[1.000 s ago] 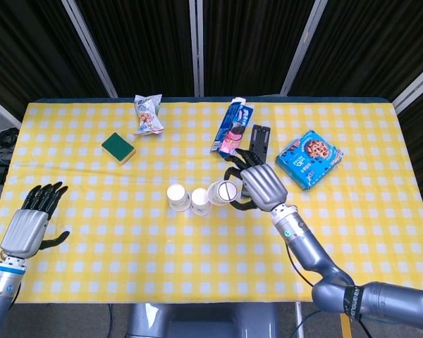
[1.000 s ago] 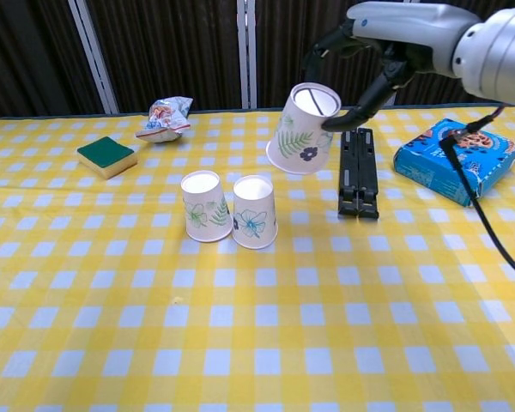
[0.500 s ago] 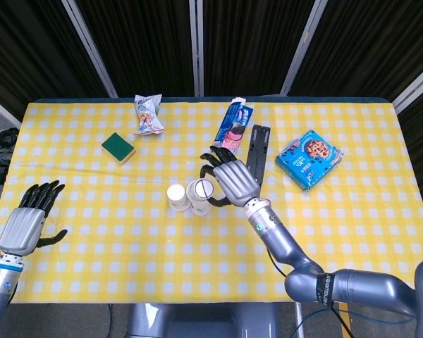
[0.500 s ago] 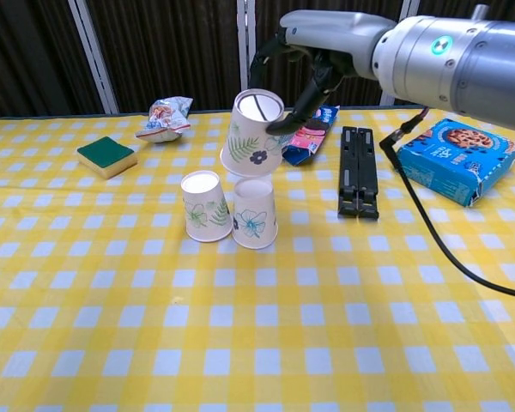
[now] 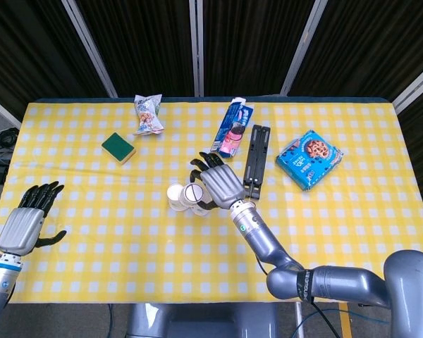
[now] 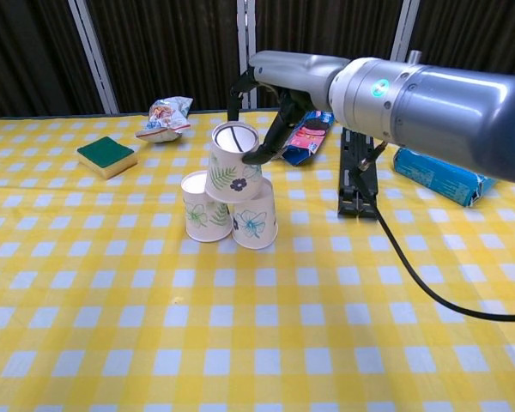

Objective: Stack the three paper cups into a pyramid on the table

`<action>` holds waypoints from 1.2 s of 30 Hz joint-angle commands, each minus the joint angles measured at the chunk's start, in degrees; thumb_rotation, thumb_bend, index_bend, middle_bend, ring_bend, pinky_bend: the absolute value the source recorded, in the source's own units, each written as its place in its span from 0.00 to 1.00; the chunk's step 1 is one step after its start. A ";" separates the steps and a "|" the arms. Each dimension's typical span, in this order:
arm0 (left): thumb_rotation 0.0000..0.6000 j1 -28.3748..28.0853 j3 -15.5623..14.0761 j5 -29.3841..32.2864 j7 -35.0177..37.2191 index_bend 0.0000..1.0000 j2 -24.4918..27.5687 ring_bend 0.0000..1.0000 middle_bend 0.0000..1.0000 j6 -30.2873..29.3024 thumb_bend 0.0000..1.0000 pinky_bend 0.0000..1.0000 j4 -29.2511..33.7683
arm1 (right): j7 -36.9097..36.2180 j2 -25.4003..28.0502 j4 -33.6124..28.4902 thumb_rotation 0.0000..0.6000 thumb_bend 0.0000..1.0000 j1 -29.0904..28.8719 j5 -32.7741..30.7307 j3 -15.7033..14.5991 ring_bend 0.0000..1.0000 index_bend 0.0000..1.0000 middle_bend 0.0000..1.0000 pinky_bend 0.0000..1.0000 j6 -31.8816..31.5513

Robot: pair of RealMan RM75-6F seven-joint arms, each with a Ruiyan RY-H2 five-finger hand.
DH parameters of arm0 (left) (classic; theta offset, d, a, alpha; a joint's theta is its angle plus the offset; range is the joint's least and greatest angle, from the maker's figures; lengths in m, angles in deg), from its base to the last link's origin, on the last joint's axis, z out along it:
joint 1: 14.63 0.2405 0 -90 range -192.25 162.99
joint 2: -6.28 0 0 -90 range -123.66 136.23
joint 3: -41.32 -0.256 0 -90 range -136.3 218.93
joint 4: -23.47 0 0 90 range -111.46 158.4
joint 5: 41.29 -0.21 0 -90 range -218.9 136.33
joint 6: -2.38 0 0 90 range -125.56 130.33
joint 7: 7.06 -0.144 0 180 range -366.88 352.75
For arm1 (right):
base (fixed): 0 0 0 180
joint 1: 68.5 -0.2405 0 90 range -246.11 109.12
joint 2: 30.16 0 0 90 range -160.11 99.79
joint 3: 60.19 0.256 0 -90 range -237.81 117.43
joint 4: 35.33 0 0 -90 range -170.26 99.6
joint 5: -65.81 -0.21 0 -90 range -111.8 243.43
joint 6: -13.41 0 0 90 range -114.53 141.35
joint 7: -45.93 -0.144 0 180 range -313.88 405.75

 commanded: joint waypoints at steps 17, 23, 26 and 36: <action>1.00 -0.34 0.02 0.05 1.44 0.00 0.53 0.00 0.00 0.99 0.23 0.00 -0.28 | 3.30 -3.00 2.92 1.00 0.18 -2.87 -1.75 0.17 0.00 0.58 0.18 0.10 -2.79; 1.00 -0.29 -0.09 -0.25 1.03 0.00 0.67 0.00 0.00 0.78 0.23 0.00 0.07 | 4.87 -3.14 2.95 1.00 0.18 -3.58 -3.19 0.12 0.00 0.58 0.18 0.10 -3.13; 1.00 -0.28 0.01 -0.02 1.34 0.00 0.78 0.00 0.00 0.87 0.23 0.00 -0.04 | 5.61 -3.22 2.83 1.00 0.18 -3.94 -3.59 0.17 0.00 0.58 0.18 0.10 -3.50; 1.00 -0.21 -0.24 -0.24 1.50 0.00 1.29 0.00 0.00 0.99 0.23 0.00 0.37 | 11.09 -3.78 2.41 1.00 0.16 -5.43 -7.47 -0.67 0.00 0.45 0.08 0.03 -5.14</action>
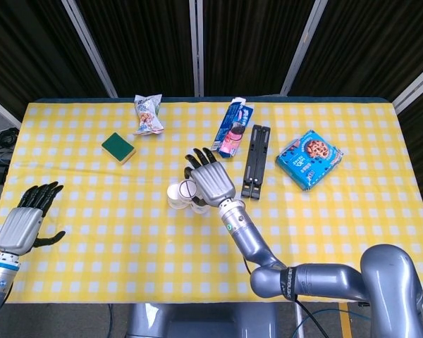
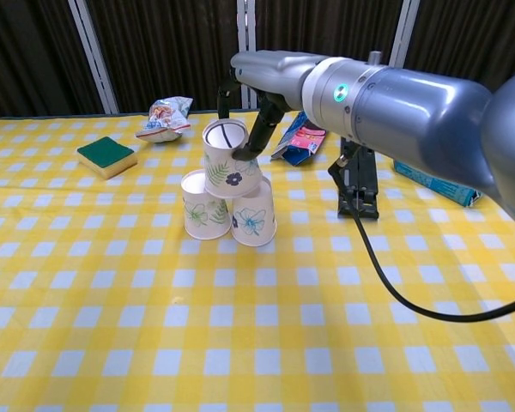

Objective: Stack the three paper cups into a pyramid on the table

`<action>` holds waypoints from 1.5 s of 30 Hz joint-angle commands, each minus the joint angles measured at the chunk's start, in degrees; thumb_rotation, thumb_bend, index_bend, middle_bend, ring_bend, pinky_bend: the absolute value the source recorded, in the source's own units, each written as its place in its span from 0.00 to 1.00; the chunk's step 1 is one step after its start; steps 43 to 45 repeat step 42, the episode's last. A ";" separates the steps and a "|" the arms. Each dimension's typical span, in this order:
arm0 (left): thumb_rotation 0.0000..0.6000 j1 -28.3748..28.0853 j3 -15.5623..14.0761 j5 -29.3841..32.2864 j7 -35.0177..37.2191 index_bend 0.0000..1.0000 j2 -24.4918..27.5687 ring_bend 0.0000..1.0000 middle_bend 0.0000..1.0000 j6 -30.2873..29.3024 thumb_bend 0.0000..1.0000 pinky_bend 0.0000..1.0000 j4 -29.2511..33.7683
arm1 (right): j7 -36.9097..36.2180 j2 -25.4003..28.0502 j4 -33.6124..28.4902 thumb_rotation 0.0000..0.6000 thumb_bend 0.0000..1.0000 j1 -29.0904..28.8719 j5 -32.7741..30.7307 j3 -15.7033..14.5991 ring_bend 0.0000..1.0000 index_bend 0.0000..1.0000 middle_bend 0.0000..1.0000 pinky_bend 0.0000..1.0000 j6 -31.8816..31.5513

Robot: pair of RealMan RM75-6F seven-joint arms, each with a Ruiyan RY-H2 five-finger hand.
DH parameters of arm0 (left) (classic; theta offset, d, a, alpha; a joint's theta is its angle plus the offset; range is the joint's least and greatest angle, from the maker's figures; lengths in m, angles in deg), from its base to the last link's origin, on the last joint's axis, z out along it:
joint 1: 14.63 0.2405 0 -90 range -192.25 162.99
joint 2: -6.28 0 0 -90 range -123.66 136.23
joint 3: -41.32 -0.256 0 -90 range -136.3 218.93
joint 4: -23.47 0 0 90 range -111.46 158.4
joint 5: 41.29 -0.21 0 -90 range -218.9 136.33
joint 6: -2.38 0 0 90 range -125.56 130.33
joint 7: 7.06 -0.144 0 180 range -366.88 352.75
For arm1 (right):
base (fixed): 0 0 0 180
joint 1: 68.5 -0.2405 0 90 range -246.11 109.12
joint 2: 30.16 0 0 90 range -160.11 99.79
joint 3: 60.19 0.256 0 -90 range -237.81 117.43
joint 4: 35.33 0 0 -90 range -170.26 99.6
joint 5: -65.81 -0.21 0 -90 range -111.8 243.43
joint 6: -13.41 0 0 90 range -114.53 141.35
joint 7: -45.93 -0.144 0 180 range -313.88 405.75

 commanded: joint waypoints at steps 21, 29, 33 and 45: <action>1.00 0.76 -0.36 -1.38 -1.91 0.00 -0.70 0.00 0.00 -2.03 0.23 0.00 0.66 | -4.73 19.11 -18.77 1.00 0.15 16.04 16.18 -10.80 0.00 0.17 0.00 0.00 -15.66; 1.00 1.67 -0.76 -4.14 -2.91 0.00 -2.44 0.00 0.00 -5.34 0.23 0.00 0.36 | -23.19 21.93 -8.12 1.00 0.15 33.43 33.76 -24.55 0.00 0.08 0.00 0.00 -27.30; 1.00 2.07 -1.55 -5.51 -2.94 0.00 -3.31 0.00 0.00 -6.04 0.23 0.00 -0.66 | -30.25 20.36 0.66 1.00 0.15 39.82 35.85 -27.45 0.00 0.04 0.00 0.00 -30.14; 1.00 3.32 -1.80 -5.78 -6.61 0.00 -5.70 0.00 0.00 -7.87 0.23 0.00 -1.96 | -37.43 18.75 10.14 1.00 0.15 46.10 38.68 -27.01 0.00 0.00 0.00 0.00 -31.55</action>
